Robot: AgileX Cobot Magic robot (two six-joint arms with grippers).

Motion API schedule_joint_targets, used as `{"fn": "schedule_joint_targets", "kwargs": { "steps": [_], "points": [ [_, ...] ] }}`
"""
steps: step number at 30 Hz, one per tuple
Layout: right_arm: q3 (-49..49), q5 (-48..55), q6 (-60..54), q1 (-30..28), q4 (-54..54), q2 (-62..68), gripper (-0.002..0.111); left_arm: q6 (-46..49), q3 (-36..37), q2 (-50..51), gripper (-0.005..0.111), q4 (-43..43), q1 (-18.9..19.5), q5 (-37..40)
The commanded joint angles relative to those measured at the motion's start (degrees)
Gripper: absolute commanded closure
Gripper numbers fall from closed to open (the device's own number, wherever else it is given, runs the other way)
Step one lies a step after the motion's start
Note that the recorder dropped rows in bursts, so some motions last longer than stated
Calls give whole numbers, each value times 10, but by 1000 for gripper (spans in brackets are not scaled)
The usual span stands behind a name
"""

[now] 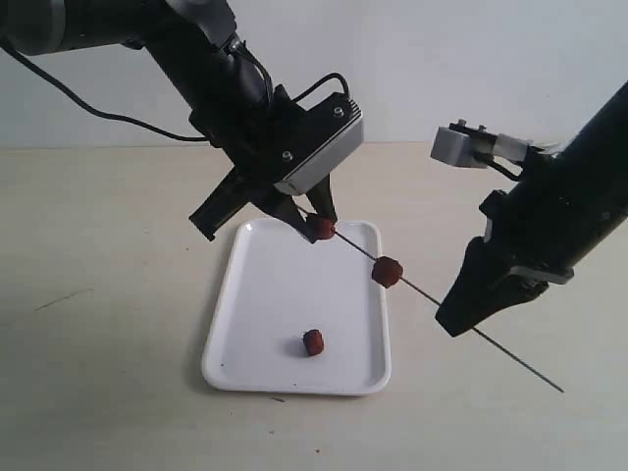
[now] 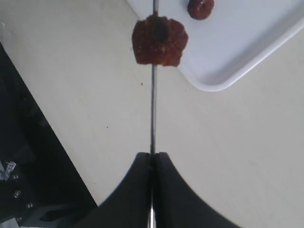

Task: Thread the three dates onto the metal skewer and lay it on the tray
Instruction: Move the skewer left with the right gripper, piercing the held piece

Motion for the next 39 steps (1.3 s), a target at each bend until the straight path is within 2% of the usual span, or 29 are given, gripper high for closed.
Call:
{"fn": "schedule_joint_targets", "kwargs": {
  "steps": [1, 10, 20, 22, 24, 27, 33, 39],
  "points": [
    [-34, -6, -12, 2, 39, 34, 108, 1, 1, -10, 80, -20, -5, 0],
    [-91, 4, -12, 2, 59, 64, 108, 1, 1, -10, 80, -47, -5, -17],
    [-93, 9, -12, 2, 58, 65, 108, 0, 1, -10, 79, -96, -5, -29],
    [-93, 13, -12, 2, 53, 65, 108, -8, 1, -10, 68, -120, -5, -39],
    [-93, 17, -12, 2, 44, 65, 108, -26, 1, -10, 48, -143, -5, -53],
    [-93, 17, -12, 2, 34, 65, 108, -38, 1, -10, 34, -153, -5, -68],
    [-93, 12, 1, 2, 15, 65, 108, -60, 1, -16, 33, -153, 0, -86],
    [-93, -34, 70, 1, -29, 64, 108, -70, 1, -49, 33, -156, 12, -78]
  ]
}}
